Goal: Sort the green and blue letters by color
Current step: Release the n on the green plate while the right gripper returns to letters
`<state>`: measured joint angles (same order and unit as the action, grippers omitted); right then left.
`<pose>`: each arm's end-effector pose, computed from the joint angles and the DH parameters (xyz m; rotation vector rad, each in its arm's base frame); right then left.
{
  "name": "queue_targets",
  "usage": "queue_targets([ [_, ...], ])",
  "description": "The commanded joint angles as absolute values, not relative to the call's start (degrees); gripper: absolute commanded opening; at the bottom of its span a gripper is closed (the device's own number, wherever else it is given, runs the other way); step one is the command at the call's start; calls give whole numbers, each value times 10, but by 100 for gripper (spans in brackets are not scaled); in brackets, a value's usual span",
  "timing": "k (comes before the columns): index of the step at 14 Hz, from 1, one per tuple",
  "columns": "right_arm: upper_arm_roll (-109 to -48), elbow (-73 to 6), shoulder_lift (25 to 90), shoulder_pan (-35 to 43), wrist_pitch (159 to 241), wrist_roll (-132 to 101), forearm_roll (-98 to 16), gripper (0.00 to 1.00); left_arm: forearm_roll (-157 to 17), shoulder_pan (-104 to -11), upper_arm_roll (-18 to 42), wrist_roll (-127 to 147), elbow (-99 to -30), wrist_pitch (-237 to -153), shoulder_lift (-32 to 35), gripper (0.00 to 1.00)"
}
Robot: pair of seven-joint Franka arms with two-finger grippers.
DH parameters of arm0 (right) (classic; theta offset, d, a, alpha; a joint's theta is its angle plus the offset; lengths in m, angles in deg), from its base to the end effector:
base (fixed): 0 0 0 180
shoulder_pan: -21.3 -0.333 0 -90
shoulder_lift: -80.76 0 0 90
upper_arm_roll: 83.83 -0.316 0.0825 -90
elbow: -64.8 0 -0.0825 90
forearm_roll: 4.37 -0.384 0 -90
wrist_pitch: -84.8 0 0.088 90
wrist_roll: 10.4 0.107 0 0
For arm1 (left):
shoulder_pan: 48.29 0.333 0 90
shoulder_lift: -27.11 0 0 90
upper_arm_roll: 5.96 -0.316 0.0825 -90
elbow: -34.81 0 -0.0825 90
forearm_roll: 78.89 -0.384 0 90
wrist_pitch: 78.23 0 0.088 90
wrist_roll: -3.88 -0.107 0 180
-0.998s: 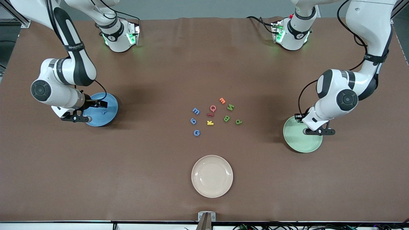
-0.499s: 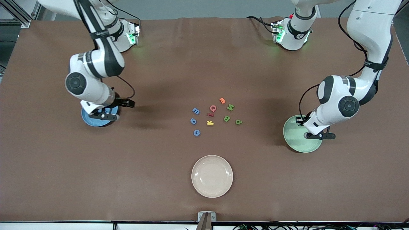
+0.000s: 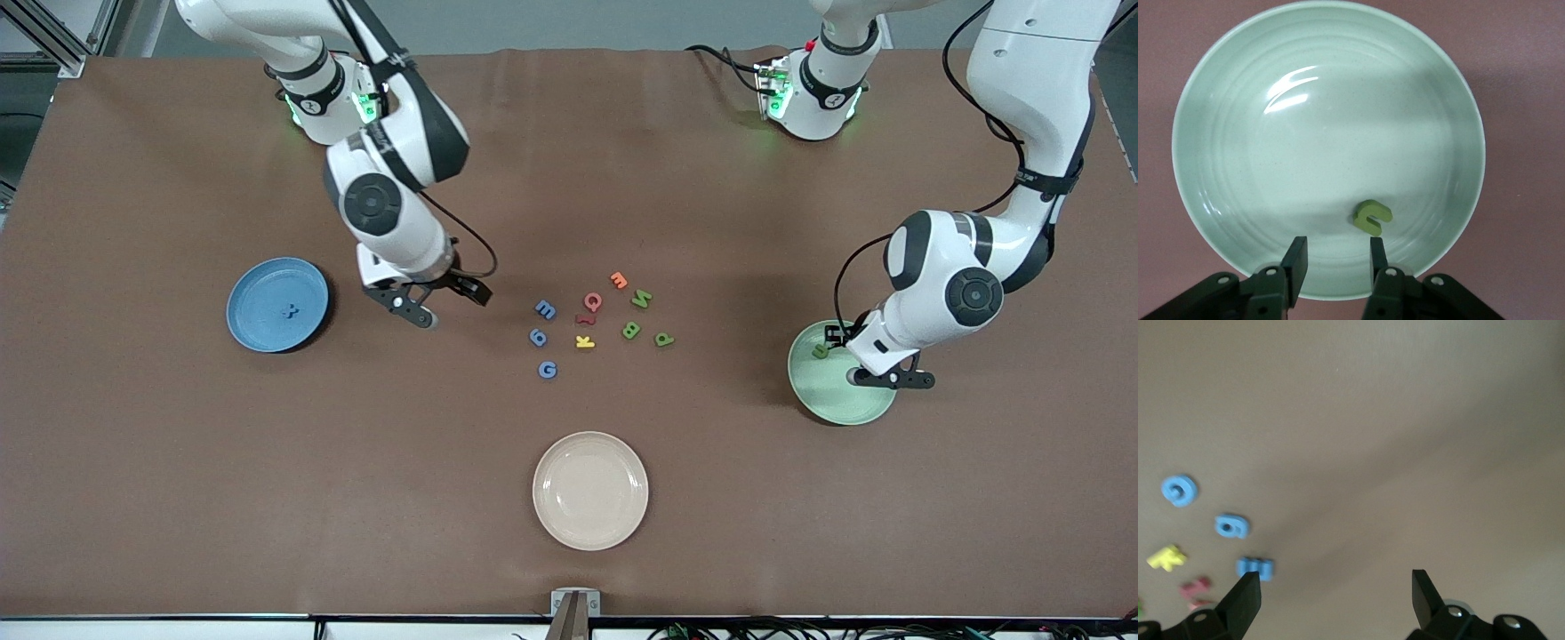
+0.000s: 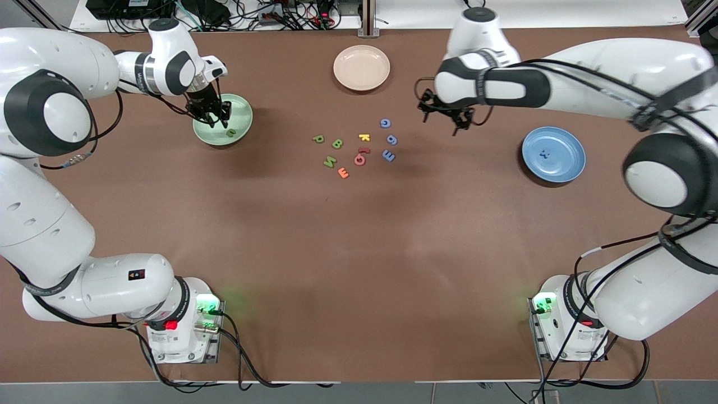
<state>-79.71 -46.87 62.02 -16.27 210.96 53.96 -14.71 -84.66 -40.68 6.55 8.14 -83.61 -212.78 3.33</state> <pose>0.5010 0.3405 0.3072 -2.9487 0.9910 0.2129 0.5756 -0.0470 0.2237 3.1222 -0.1150 -0.1913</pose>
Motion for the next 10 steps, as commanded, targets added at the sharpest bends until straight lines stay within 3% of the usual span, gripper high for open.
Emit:
queue_targets([
  [1,-791,-411,579,-171,2099,618,-158,100,-860,-407,71,87,-831,-2129,40,45],
  [6,-791,-383,567,-193,2103,600,-147,100,-859,-422,130,217,-817,-2124,43,45],
  [10,-791,-339,516,-222,2108,308,-138,97,-859,-496,140,358,-783,-2126,15,45],
])
